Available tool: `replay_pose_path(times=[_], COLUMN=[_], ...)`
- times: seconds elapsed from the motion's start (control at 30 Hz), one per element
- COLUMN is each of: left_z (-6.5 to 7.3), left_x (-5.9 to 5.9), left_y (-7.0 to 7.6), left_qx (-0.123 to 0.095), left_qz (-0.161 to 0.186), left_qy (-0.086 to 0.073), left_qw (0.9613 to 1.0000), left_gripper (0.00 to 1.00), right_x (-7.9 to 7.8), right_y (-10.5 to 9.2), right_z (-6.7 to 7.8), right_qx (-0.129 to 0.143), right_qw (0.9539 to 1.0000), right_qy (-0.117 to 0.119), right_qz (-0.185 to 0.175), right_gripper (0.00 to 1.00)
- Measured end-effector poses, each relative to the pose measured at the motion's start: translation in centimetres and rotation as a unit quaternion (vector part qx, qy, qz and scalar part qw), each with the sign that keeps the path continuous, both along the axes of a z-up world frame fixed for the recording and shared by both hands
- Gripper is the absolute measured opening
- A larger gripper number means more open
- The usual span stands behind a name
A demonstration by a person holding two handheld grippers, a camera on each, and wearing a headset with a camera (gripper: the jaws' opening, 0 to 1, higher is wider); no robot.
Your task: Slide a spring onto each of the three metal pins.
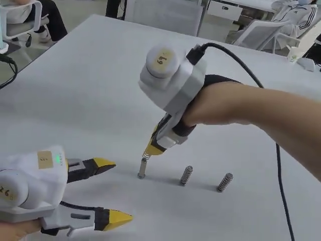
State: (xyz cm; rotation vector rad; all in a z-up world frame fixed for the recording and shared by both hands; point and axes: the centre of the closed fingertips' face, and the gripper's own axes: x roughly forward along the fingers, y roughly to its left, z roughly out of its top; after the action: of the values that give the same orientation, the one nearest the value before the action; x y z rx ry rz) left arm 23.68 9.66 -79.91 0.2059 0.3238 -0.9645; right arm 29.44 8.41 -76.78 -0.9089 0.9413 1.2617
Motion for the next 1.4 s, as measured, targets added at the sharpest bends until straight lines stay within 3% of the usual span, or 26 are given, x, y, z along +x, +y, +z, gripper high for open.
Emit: replay_pose_path(times=[0.8,1.4], left_z=[-0.5,-0.5], left_x=[0.7,0.7], left_y=[0.7,0.7], left_qx=[-0.001,-0.003], left_qz=[0.004,0.004], left_qy=[0.0,0.001], left_qw=[1.0,1.0], left_gripper=[0.59,0.56], right_x=[0.2,0.4], right_y=[0.3,0.0], right_z=[-1.2,-3.4], right_qx=[-0.015,-0.042], right_qw=[0.9998,0.9989], right_qy=[0.015,0.02], right_qz=[0.003,0.006], right_gripper=[0.08,0.08])
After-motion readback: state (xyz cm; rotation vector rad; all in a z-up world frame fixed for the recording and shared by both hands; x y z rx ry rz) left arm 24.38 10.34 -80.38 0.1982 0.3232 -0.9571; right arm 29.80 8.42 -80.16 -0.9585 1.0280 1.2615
